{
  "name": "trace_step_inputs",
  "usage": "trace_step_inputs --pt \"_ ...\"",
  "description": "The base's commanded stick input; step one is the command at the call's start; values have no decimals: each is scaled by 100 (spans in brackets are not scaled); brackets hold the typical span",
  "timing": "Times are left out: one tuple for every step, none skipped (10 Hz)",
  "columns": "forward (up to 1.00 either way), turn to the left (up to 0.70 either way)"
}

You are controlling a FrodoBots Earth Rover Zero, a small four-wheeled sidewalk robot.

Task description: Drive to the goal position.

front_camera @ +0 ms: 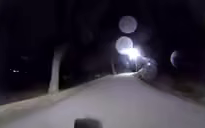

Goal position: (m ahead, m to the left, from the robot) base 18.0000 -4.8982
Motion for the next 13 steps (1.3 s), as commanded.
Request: trace_step_inputs --pt "100 0" --pt "100 0" --pt "100 0" --pt "100 0" --pt "100 0" --pt "100 0" --pt "100 0" --pt "100 0" --pt "100 0" --pt "100 0" --pt "100 0" --pt "100 0" --pt "100 0"
